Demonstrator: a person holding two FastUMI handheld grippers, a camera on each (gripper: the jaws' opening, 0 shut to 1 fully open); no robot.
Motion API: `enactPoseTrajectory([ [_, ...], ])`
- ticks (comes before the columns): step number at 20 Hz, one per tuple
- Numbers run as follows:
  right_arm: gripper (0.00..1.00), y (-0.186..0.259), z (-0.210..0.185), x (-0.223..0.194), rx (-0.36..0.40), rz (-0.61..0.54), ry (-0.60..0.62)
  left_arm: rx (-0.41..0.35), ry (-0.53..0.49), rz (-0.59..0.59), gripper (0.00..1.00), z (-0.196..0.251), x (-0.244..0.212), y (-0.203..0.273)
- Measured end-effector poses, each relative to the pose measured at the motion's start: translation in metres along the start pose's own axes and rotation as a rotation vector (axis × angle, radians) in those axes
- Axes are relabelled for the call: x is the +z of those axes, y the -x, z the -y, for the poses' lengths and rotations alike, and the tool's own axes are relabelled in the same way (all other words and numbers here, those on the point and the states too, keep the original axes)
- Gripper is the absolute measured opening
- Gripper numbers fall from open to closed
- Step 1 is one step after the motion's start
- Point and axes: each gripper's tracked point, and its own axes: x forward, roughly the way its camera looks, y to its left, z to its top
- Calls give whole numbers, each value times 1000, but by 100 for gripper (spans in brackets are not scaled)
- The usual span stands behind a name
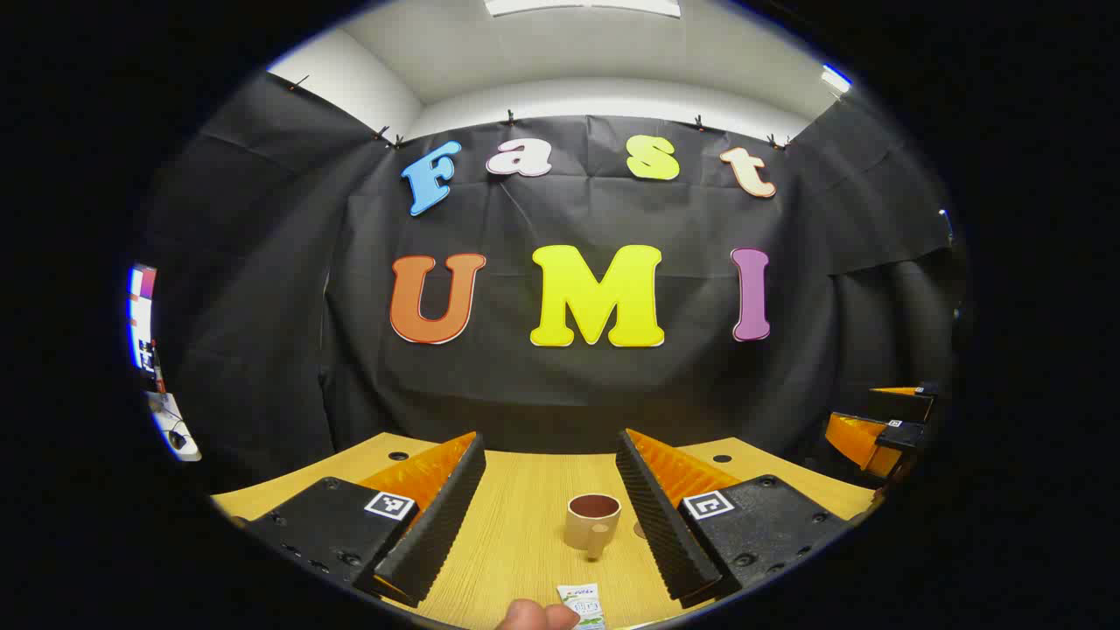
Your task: Put the toothbrush and toothpaste on the desktop into the cup, then pick up the cup and place it on the coaster on the desktop.
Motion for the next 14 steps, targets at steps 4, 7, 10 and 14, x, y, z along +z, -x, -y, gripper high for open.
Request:
enactPoseTrajectory([
  [4,94,-2,0,-1,-3,-10,-6,0,-2,-33,95,1,-8,-1],
  [7,94,-3,-2,-1,5,-16,-27,-10,-6,-29,95,4,-4,0],
  [10,94,-4,-1,0,6,-15,-26,-18,-15,-38,95,8,-7,-2],
  [14,96,-3,-5,-4,18,-19,-31,-26,-33,-61,95,11,-13,-2],
])
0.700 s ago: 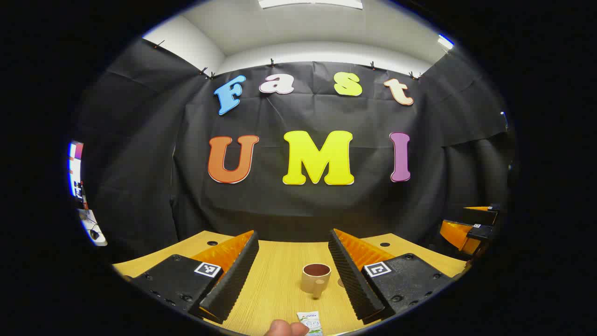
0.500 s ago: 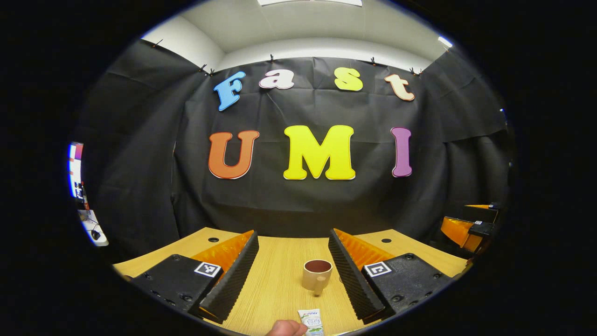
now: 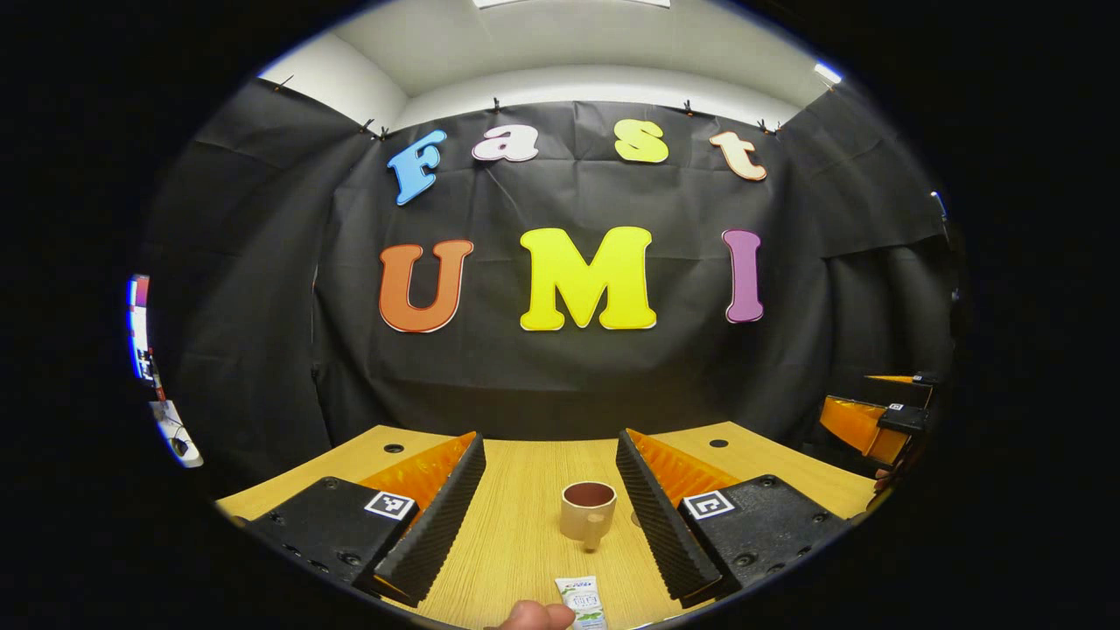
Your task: Put the toothbrush and toothpaste on the desktop into the cup, then pick up the cup and place it on the coaster on the desktop.
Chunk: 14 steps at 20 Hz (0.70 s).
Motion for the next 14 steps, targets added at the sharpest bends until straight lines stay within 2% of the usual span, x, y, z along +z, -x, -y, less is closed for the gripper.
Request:
enactPoseTrajectory([
  [2,96,1,-3,-5,8,-8,-6,1,-7,-24,95,0,-8,-1],
  [3,96,1,-5,-10,11,-19,-6,0,-9,-44,100,1,-14,-1],
  [4,96,0,-6,-17,15,-36,1,-5,-15,-71,95,2,-21,2],
  [8,96,0,-8,-39,14,-87,27,-6,-14,-165,96,3,-52,11],
  [10,94,5,-6,-50,7,-106,26,-24,17,-270,96,12,-86,23],
  [14,95,12,-2,-61,-5,-116,19,-45,11,-442,96,28,-150,50],
])
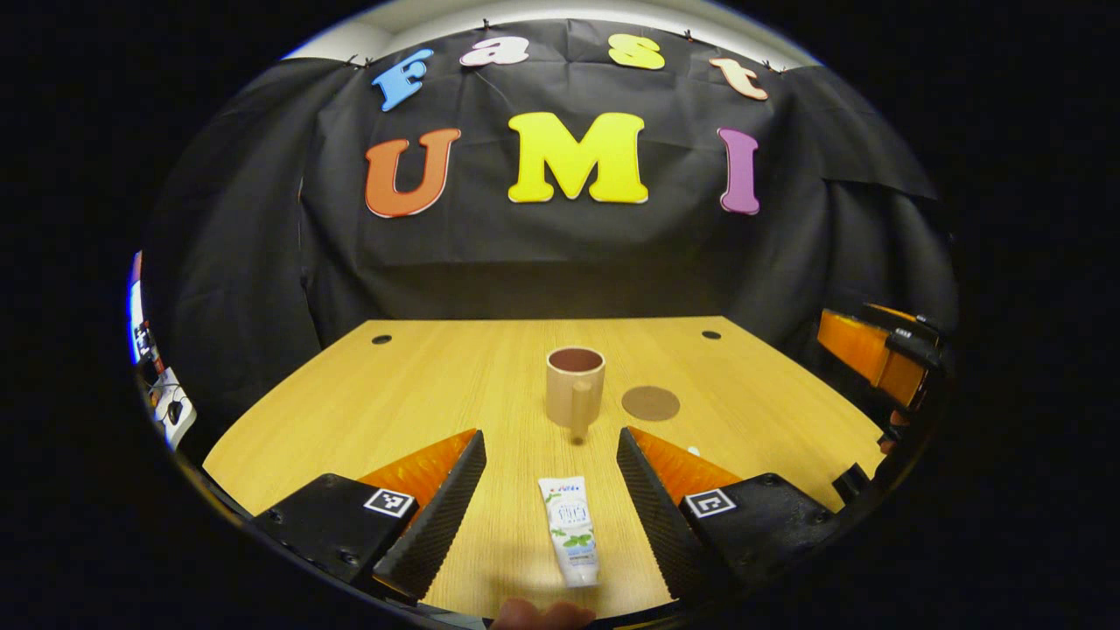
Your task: Put the toothbrush and toothpaste on the desktop into the cup, then pick up the cup and place it on the coaster on the desktop.
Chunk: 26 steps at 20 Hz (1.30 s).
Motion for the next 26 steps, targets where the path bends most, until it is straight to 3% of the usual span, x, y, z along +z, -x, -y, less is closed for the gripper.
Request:
enactPoseTrajectory([
  [5,95,4,6,-30,-10,-41,5,-12,22,-126,96,9,-44,-7],
  [14,95,0,-30,-116,77,-278,2,-47,49,-311,96,24,-104,-19],
  [22,95,-20,-57,-156,108,-390,53,-23,85,-372,79,17,-113,-25],
  [26,96,-29,-66,-177,121,-473,8,8,78,-369,72,13,-111,-29],
])
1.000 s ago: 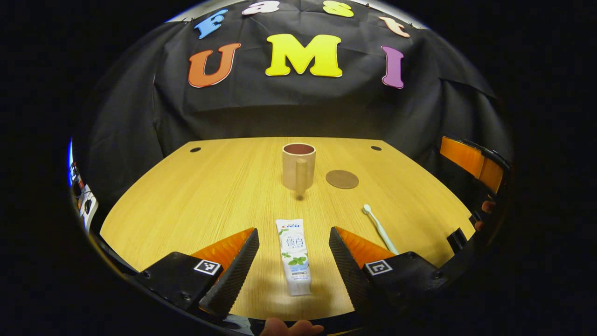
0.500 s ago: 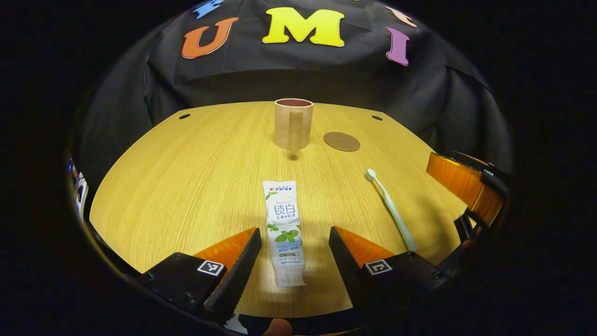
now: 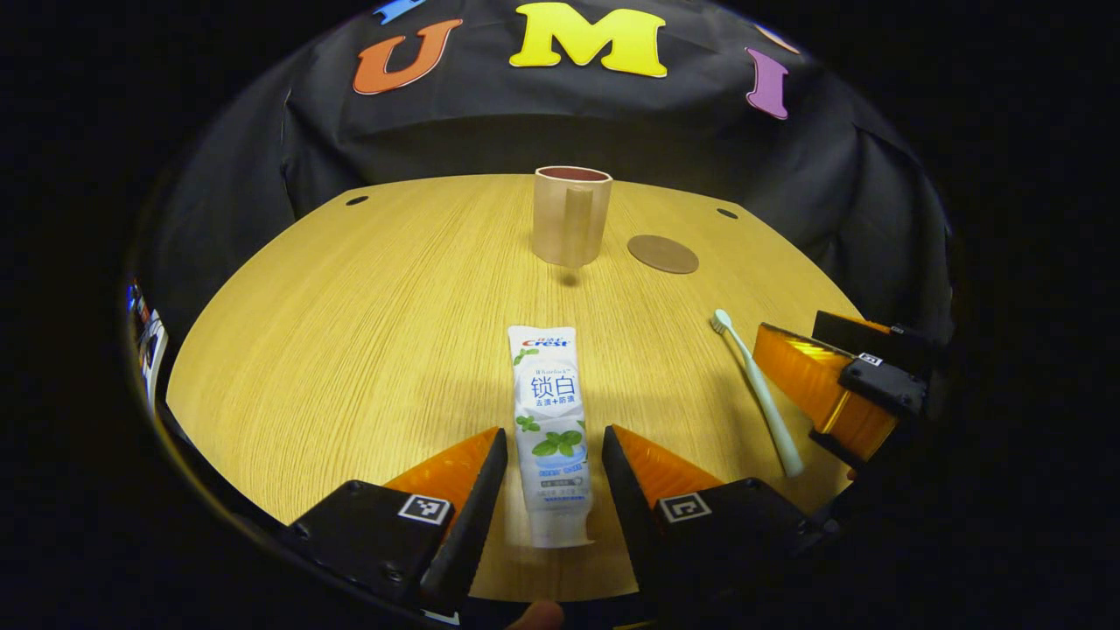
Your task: Put the toothbrush and toothpaste on the desktop into the cup, then pick up the cup and place it on the coaster on the desktop.
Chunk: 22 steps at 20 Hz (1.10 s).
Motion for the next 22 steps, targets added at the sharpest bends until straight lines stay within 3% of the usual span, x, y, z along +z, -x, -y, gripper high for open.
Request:
enactPoseTrajectory([
  [3,93,-17,-4,-8,-20,-49,-9,32,-21,9,66,-3,0,-2],
  [5,81,-26,-5,-11,-33,-79,4,34,-3,8,52,-5,0,-2],
  [6,72,-29,-6,-13,-33,-90,4,33,6,5,55,-5,1,-2],
  [7,70,-35,-5,-15,-35,-105,0,33,9,1,50,-6,1,-2],
  [10,53,-44,-7,-17,-27,-134,-27,32,4,3,48,-6,2,-3],
  [12,47,-46,-13,-18,0,-150,-42,27,8,3,51,-5,3,-3],
  [13,31,-46,-16,-18,13,-154,-63,24,12,2,47,-5,3,-3],
  [14,12,-43,-16,-18,23,-154,-76,22,16,2,51,-6,3,-3],
  [16,9,-47,-17,-19,46,-146,-75,29,20,5,51,-7,4,-2],
  [17,0,-50,-16,-18,55,-146,-92,28,30,5,51,-7,4,-1],
  [21,0,-41,-10,-9,74,-117,-115,35,37,30,51,-13,12,3],
  [22,0,-38,-7,-4,75,-98,-118,36,40,40,47,-13,16,5],
])
